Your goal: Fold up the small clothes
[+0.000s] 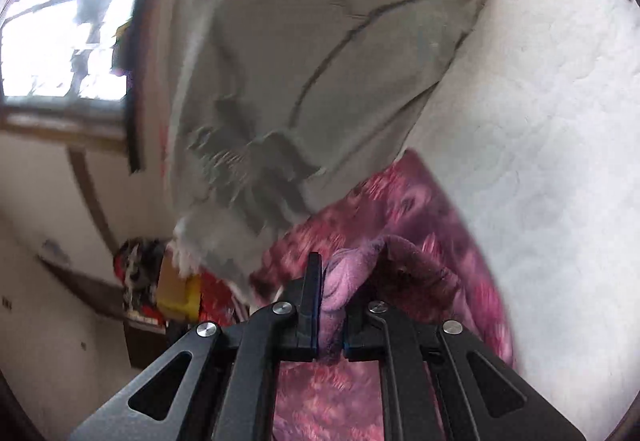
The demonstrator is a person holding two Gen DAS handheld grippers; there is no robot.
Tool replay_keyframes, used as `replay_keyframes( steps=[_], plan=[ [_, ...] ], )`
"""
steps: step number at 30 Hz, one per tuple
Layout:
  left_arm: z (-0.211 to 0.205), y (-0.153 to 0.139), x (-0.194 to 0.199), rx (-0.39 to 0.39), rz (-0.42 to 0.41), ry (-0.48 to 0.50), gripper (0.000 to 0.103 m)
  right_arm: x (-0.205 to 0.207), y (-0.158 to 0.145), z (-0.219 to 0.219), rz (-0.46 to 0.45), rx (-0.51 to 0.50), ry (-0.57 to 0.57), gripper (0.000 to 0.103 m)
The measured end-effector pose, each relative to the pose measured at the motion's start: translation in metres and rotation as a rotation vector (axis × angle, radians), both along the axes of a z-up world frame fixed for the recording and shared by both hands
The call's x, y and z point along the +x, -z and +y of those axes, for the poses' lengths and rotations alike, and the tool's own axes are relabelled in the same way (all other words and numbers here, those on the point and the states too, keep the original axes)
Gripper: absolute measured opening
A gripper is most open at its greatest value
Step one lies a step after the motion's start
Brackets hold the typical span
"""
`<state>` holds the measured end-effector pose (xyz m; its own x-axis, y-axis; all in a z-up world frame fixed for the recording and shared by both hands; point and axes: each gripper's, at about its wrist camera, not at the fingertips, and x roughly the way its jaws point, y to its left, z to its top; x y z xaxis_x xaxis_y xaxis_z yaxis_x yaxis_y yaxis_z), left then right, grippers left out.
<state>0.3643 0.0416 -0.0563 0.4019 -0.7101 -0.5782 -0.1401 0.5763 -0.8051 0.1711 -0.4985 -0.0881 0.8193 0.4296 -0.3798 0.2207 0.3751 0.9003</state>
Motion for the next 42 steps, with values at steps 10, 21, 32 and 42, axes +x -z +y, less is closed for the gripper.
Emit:
replay_keyframes(
  steps=[10,21,32,42],
  plan=[
    [0.011,0.025,0.012,-0.195,0.116,-0.086,0.021,0.013,0.0,-0.038,-0.017,0.106,0.227,0.039],
    [-0.064,0.005,-0.052,0.132,-0.032,0.116,0.054,0.031,-0.004,0.014,0.231,-0.41,-0.004,0.052],
    [-0.066,0.025,-0.029,0.244,-0.031,0.01,0.054,0.055,-0.01,0.017,0.241,-0.568,0.072,0.004],
    [-0.097,0.012,-0.098,0.205,-0.11,0.069,0.064,-0.016,-0.021,0.062,0.115,-0.545,-0.046,0.036]
  ],
)
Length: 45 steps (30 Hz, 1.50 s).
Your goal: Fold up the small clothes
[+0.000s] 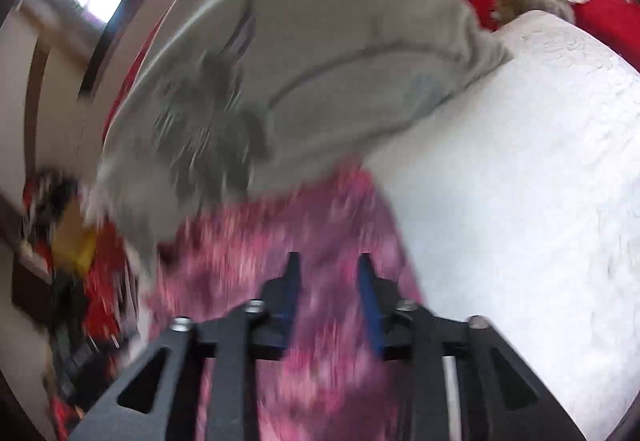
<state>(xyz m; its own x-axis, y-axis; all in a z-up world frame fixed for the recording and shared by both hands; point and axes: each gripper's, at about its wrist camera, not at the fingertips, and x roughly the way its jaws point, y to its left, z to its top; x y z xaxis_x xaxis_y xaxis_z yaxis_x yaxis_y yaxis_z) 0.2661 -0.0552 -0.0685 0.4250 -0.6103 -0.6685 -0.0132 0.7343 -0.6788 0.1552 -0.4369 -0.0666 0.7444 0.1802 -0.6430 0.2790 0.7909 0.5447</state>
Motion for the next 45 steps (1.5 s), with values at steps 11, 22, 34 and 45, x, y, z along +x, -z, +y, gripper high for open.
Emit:
replay_keyframes(
  steps=[11,22,34,45],
  plan=[
    [-0.016,-0.007,0.004,0.184,-0.048,0.084,0.064,-0.056,0.01,-0.004,0.148,-0.16,0.088,0.059],
    [-0.028,0.003,0.0,0.628,-0.085,0.099,0.067,-0.067,0.042,-0.005,0.21,-0.135,0.082,0.006],
    [-0.029,-0.005,-0.003,0.633,-0.129,0.099,0.068,-0.006,-0.007,0.076,0.05,-0.307,-0.04,0.037],
    [-0.031,-0.007,-0.006,0.625,-0.145,0.072,0.071,0.033,0.019,0.082,0.142,-0.301,-0.067,0.042]
  ],
)
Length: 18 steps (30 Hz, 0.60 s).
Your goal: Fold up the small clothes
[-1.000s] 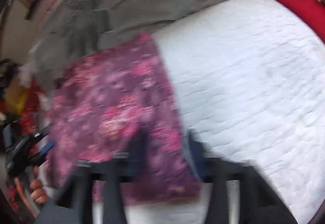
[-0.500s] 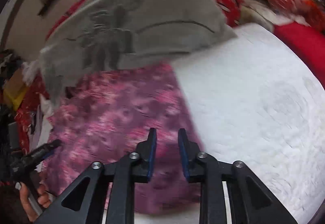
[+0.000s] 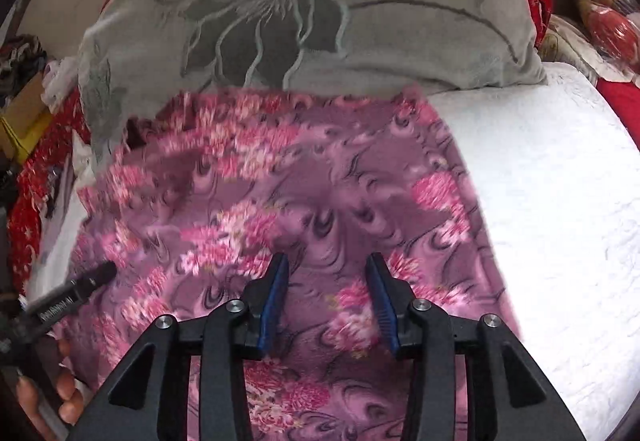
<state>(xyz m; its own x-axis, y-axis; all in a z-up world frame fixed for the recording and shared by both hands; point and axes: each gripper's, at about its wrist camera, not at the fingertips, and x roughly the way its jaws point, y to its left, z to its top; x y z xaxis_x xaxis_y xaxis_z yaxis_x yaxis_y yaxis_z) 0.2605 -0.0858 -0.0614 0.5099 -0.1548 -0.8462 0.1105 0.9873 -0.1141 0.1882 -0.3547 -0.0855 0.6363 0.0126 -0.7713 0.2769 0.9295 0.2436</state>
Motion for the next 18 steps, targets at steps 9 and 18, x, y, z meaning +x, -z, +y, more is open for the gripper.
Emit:
replay_keyframes(
  steps=[9,18],
  plan=[
    [0.029,-0.008,0.005,-0.025,-0.081,-0.158,0.071,0.03,0.005,-0.103,0.02,0.125,0.243,0.049],
    [0.024,0.003,0.013,0.03,-0.064,-0.193,0.071,0.067,-0.006,-0.104,-0.075,0.081,0.177,0.004]
  ],
)
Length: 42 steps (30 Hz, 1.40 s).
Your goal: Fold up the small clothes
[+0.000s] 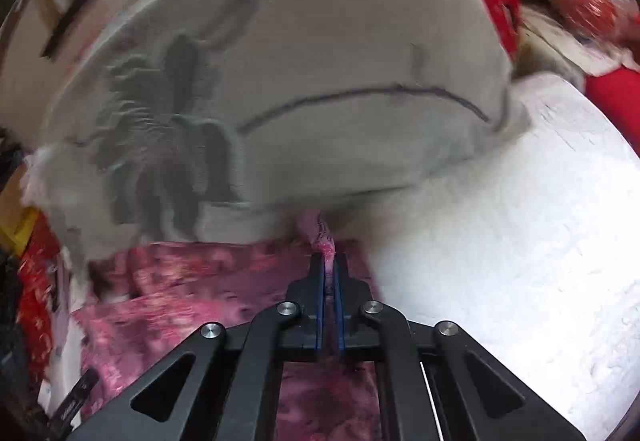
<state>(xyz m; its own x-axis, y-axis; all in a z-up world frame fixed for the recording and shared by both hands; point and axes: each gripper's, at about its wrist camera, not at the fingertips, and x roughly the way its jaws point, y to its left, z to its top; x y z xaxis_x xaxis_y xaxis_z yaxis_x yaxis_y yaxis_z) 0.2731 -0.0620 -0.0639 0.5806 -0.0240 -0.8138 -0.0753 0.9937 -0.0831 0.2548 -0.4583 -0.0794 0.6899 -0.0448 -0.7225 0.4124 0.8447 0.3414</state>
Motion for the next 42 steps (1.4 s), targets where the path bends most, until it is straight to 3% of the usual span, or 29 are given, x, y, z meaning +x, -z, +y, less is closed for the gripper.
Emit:
replay_keyframes(
  steps=[2,7,9,10,11,13,14,19,21,24,26,29,31,33,35,37,40,42],
  plan=[
    [0.003,0.001,0.002,0.0,0.006,0.002,0.071,0.008,0.018,-0.007,0.107,-0.01,0.005,0.005],
    [0.014,-0.016,-0.006,-0.064,-0.011,0.013,0.071,-0.023,-0.011,0.007,0.036,-0.067,-0.037,0.012],
    [0.009,-0.02,-0.011,-0.044,-0.017,0.039,0.071,-0.042,-0.018,0.019,-0.001,-0.053,-0.113,0.021],
    [0.004,-0.018,-0.013,-0.025,0.002,0.054,0.071,-0.048,-0.018,0.023,0.001,-0.055,-0.132,0.035],
    [0.0,-0.014,-0.013,-0.017,0.022,0.068,0.071,-0.055,-0.014,0.028,0.013,-0.058,-0.151,0.043],
    [-0.01,0.002,-0.008,0.012,0.111,0.116,0.071,-0.067,0.005,0.038,0.072,-0.074,-0.166,0.04],
    [-0.014,0.006,-0.008,0.037,0.131,0.144,0.072,-0.067,0.021,0.041,0.151,-0.054,-0.179,0.04],
    [0.002,-0.022,-0.019,0.064,0.132,0.21,0.071,-0.108,0.001,0.05,0.071,-0.002,-0.147,0.041],
    [0.012,-0.028,-0.028,0.073,0.139,0.218,0.071,-0.129,-0.006,0.057,0.06,-0.035,-0.168,0.041],
    [0.022,-0.009,-0.037,0.099,0.21,0.217,0.072,-0.149,0.006,0.06,0.102,-0.092,-0.192,0.041],
    [0.024,0.014,-0.041,0.122,0.292,0.236,0.072,-0.158,0.033,0.06,0.192,-0.094,-0.17,0.042],
    [0.024,0.001,-0.055,0.147,0.253,0.267,0.072,-0.174,0.028,0.06,0.177,-0.069,-0.122,0.044],
    [0.027,-0.009,-0.065,0.086,0.227,0.279,0.072,-0.184,0.018,0.065,0.118,-0.053,-0.113,0.045],
    [0.027,-0.003,-0.07,0.085,0.246,0.285,0.072,-0.189,0.014,0.075,0.103,-0.105,-0.124,0.05],
    [0.026,0.013,-0.069,0.124,0.292,0.298,0.072,-0.185,0.028,0.084,0.173,-0.153,-0.143,0.054],
    [0.027,0.014,-0.071,0.14,0.282,0.321,0.072,-0.178,0.037,0.089,0.227,-0.178,-0.132,0.054],
    [0.03,0.0,-0.075,0.092,0.271,0.333,0.072,-0.182,0.019,0.1,0.181,-0.171,-0.106,0.056],
    [0.034,0.0,-0.071,0.102,0.267,0.312,0.072,-0.186,0.005,0.117,0.12,-0.202,-0.14,0.056]
  ],
)
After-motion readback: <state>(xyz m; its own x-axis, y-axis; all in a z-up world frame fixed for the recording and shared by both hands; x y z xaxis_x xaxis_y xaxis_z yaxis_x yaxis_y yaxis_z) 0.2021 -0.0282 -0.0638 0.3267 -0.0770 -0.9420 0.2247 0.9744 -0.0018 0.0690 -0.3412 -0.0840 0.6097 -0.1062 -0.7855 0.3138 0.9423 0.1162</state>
